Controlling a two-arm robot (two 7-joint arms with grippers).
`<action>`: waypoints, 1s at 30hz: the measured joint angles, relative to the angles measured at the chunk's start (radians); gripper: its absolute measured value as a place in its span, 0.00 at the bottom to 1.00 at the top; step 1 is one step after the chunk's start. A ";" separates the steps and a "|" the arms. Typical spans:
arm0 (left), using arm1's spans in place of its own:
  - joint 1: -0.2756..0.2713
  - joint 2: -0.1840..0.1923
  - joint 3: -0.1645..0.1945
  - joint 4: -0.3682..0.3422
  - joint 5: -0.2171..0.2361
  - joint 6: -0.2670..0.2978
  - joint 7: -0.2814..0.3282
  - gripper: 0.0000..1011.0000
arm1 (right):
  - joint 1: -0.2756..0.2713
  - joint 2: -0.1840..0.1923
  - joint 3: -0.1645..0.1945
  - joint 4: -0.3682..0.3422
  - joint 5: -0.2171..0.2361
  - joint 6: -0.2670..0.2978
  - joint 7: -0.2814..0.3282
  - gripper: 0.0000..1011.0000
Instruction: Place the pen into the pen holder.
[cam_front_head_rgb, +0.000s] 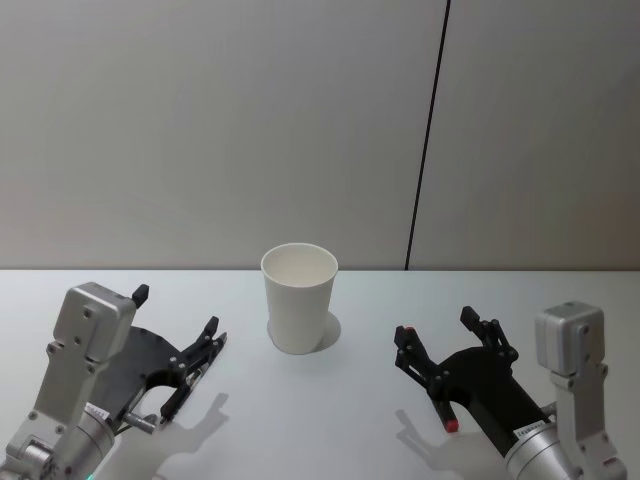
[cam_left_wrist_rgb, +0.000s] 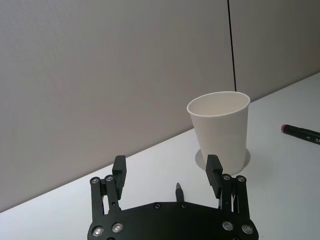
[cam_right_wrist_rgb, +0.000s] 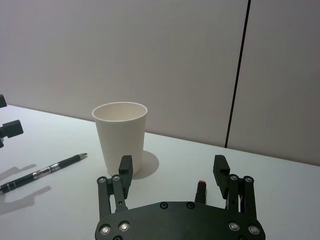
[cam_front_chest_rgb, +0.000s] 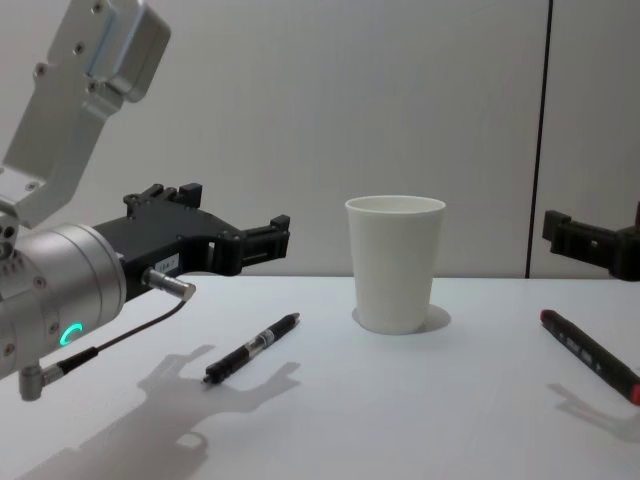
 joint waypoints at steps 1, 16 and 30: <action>0.000 0.000 0.000 0.000 0.000 0.000 0.000 0.99 | 0.000 0.000 0.000 0.000 0.000 0.000 0.000 0.99; 0.000 0.000 0.000 0.000 0.000 0.000 0.000 0.99 | 0.000 0.000 0.000 0.000 0.000 0.000 0.000 0.99; 0.000 0.000 0.000 0.000 0.000 0.000 0.000 0.99 | 0.000 0.000 0.000 0.000 0.000 0.000 0.000 0.99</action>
